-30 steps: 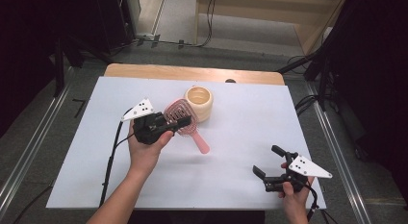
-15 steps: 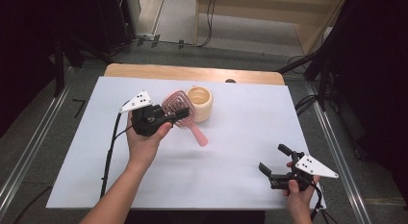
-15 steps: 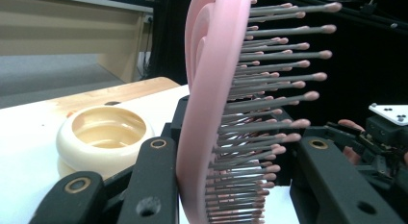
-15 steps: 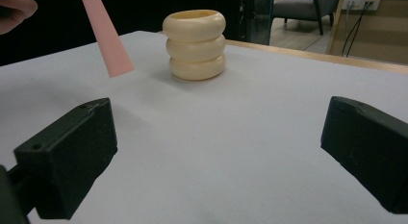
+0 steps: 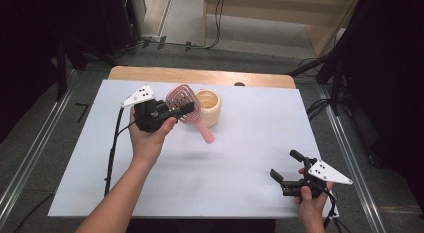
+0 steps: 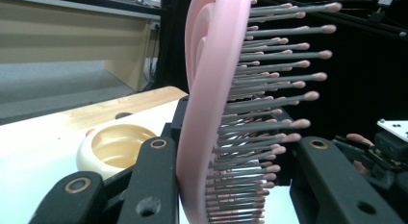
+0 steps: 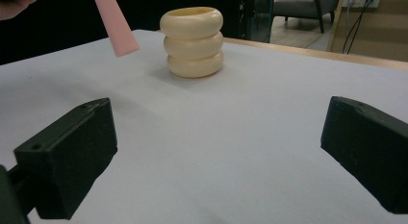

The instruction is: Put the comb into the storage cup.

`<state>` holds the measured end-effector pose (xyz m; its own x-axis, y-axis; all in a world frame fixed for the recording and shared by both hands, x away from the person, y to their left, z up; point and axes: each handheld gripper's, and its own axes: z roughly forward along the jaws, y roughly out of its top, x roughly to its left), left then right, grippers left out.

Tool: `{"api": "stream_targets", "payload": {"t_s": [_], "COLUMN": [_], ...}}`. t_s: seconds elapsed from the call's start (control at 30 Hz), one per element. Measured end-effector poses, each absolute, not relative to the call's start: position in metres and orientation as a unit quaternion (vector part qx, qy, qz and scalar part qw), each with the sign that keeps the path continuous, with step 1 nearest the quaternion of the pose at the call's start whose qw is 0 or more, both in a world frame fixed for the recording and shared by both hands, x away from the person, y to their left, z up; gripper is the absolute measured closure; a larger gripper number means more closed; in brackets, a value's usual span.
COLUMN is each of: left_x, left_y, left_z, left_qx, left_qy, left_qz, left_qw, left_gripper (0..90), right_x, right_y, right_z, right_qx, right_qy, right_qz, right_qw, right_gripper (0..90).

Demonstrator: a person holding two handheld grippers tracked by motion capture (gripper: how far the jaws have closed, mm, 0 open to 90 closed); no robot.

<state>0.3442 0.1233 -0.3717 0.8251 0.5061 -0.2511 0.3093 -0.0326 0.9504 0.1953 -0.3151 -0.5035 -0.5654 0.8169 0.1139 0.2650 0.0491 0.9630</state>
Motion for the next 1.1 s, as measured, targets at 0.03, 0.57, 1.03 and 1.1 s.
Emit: {"api": "stream_targets", "payload": {"t_s": [0.03, 0.57, 1.03, 1.1], "left_x": [0.345, 0.360, 0.373, 0.374], "left_y": [0.123, 0.122, 0.123, 0.123], "left_z": [-0.371, -0.362, -0.350, -0.350], "left_qx": [0.713, 0.705, 0.698, 0.697], "left_qy": [0.285, 0.295, 0.300, 0.301], "left_qz": [0.079, 0.081, 0.088, 0.088], "left_qw": [0.635, 0.639, 0.644, 0.644], "left_gripper": [64.9, 64.9, 64.9, 64.9], "right_x": [0.195, 0.196, 0.197, 0.196], "right_y": [-0.315, -0.317, -0.316, -0.317], "right_z": [-0.504, -0.506, -0.507, -0.507], "right_qx": [0.396, 0.396, 0.395, 0.397], "right_qy": [0.682, 0.684, 0.686, 0.686], "right_qz": [0.564, 0.562, 0.560, 0.559], "right_qw": [0.246, 0.244, 0.244, 0.244], "right_gripper": [0.0, 0.0, 0.0, 0.0]}}
